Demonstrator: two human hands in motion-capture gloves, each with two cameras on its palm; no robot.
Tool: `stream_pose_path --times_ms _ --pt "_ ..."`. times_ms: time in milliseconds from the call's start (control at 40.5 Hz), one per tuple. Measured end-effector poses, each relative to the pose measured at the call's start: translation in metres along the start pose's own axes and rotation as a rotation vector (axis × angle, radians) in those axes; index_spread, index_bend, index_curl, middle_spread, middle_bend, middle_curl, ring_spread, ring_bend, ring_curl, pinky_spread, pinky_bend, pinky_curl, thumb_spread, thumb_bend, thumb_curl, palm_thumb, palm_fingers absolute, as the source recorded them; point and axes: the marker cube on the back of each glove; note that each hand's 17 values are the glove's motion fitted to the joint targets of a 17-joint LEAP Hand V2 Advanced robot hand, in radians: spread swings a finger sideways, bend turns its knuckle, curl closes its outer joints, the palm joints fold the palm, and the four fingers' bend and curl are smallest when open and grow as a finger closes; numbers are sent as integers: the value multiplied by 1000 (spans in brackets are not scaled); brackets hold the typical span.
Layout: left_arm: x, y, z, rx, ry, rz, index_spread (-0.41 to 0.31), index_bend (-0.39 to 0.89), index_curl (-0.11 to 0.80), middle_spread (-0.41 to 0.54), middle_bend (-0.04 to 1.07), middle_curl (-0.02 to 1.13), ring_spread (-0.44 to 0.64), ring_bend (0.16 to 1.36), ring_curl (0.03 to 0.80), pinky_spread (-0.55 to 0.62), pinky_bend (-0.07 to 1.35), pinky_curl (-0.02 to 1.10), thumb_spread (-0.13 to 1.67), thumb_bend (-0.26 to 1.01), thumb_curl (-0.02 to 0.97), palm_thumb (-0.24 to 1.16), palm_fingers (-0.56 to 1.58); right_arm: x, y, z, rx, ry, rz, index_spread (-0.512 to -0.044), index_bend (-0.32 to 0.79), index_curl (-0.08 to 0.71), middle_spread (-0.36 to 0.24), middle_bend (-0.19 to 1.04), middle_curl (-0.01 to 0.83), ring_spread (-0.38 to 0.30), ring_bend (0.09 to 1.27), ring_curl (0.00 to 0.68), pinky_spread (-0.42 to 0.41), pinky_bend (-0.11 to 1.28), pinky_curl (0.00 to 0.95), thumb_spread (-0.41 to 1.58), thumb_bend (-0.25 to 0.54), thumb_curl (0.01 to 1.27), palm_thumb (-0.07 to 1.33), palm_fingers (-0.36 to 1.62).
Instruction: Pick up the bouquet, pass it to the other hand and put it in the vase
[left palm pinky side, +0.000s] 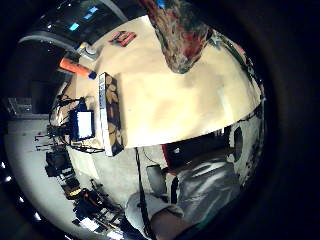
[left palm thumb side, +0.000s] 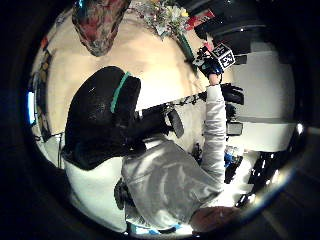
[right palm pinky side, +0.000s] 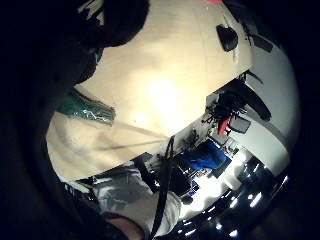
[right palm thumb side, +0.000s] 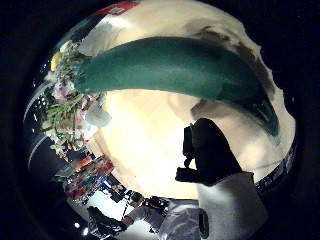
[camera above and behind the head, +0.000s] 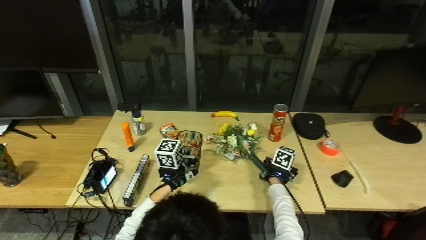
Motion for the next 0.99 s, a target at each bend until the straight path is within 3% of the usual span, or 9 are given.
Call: stream_pose_path --times_ms 198,296,519,618,642,667,791,889,988 --pt "2 -2 -1 4 17 2 79 154 282 297 183 318 422 554 245 379 391 333 1240 -15 285 326 109 -2 -4 10 37 17 9 -107 79 131 -7 338 428 -65 674 383 51 659 348 1059 3 409 702 661" --pt "4 -2 0 1 15 6 79 157 287 298 183 318 422 553 246 379 389 335 1240 -15 287 325 110 -4 -4 10 115 29 25 -165 170 171 -45 345 431 -114 617 367 5 627 337 1047 10 408 767 797" --pt "6 2 3 -18 4 8 70 162 297 298 180 316 423 549 247 379 383 338 1241 -15 289 325 114 -6 3 9 3 82 42 -219 273 278 -113 299 436 -180 474 350 -57 495 320 1084 31 404 885 941" --pt "4 0 3 -17 6 7 68 163 302 298 179 315 423 546 247 380 380 339 1241 -15 290 324 116 -7 -2 5 44 19 37 -231 258 307 -140 302 445 -200 454 357 -85 452 318 1135 49 403 933 1036" --pt "4 0 3 -17 8 8 68 169 305 297 181 316 423 543 247 380 377 338 1241 -15 290 324 120 -6 -4 5 58 6 37 -231 256 312 -134 259 433 -197 416 342 -74 448 313 1122 27 395 911 973" --pt "5 0 2 -17 9 8 68 168 306 297 180 316 423 542 246 380 375 338 1241 -15 290 324 121 -5 -6 4 76 -8 37 -230 170 300 -164 369 473 -216 511 382 -142 469 328 1153 50 400 945 1224" --pt "7 0 0 -25 11 9 62 171 313 297 177 315 423 537 246 377 370 339 1241 -15 291 324 125 0 -11 2 260 -94 22 -233 85 280 -194 464 511 -233 676 432 -240 577 369 1192 44 389 958 1389" --pt "9 -3 -1 -44 32 26 60 174 318 297 174 313 425 535 247 376 365 339 1241 -15 292 324 129 5 -18 -8 471 -254 6 -231 284 346 -194 617 576 -221 816 495 -221 643 414 1156 -30 359 871 1591" --pt "15 -7 -7 -46 79 55 58 182 326 291 171 309 424 530 246 374 360 338 1241 -15 292 324 146 1 -10 -19 518 -497 -60 -229 407 400 -189 705 614 -215 889 538 -211 680 451 1137 -29 347 836 1552"
